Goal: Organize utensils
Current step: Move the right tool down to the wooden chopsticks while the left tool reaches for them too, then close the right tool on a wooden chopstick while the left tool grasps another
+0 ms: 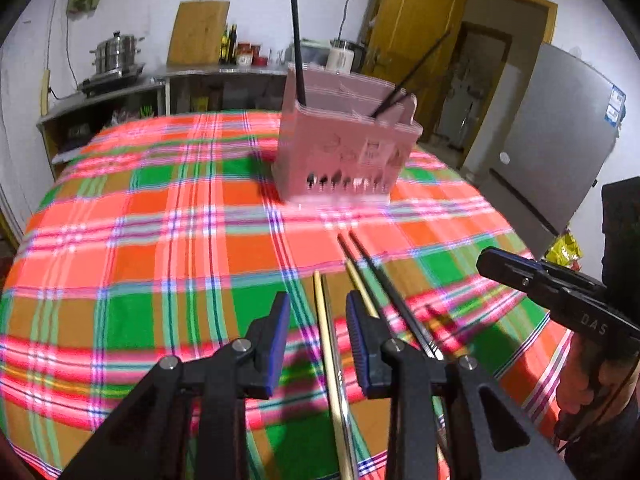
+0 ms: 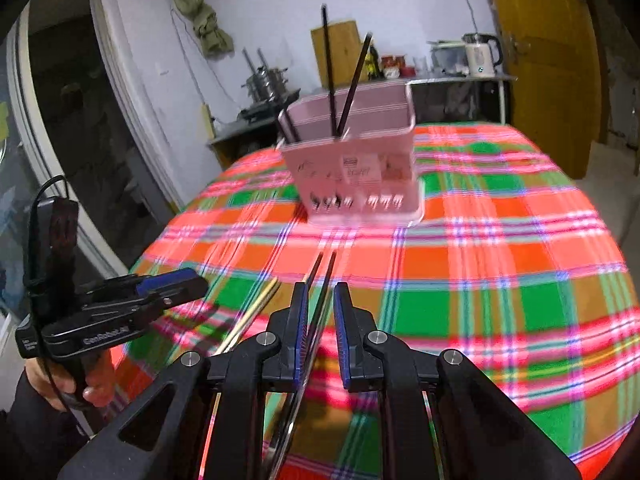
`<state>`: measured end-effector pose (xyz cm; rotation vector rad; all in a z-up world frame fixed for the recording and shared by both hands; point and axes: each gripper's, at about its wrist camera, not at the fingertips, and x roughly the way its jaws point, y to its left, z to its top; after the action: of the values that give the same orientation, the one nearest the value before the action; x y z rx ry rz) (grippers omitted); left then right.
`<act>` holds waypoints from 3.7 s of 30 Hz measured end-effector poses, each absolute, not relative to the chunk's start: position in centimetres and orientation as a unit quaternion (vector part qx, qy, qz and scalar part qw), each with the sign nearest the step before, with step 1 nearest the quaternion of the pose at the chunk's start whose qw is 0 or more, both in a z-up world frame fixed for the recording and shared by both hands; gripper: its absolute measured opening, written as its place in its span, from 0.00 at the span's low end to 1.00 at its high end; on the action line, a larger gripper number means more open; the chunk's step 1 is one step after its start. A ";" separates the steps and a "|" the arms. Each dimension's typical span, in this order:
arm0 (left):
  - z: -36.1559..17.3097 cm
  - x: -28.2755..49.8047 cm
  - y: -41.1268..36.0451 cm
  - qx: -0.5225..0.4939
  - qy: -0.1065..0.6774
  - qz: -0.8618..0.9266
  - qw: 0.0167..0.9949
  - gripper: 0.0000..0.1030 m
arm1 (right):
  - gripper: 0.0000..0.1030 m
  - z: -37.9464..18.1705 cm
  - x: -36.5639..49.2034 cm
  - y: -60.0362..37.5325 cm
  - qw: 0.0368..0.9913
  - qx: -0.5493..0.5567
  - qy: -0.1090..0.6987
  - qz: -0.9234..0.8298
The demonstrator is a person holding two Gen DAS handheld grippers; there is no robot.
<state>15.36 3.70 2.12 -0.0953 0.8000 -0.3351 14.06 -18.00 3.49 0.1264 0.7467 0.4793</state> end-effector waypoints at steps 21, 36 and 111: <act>-1.4 17.7 1.8 -0.006 0.435 -0.132 0.891 0.31 | 0.11 1.5 14.9 -16.8 0.888 0.064 0.388 0.240; -1.4 17.4 4.7 -0.022 0.437 -0.070 0.896 0.17 | 0.11 0.8 15.9 -13.4 0.876 0.049 0.407 0.252; 7.9 16.6 6.0 -0.045 0.366 -0.110 0.923 0.06 | 0.05 7.7 17.6 -13.3 0.899 0.062 0.348 0.260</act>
<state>16.61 5.97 7.89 -0.0925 0.7514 -0.2262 17.56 -13.30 7.74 0.1282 0.7210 0.5379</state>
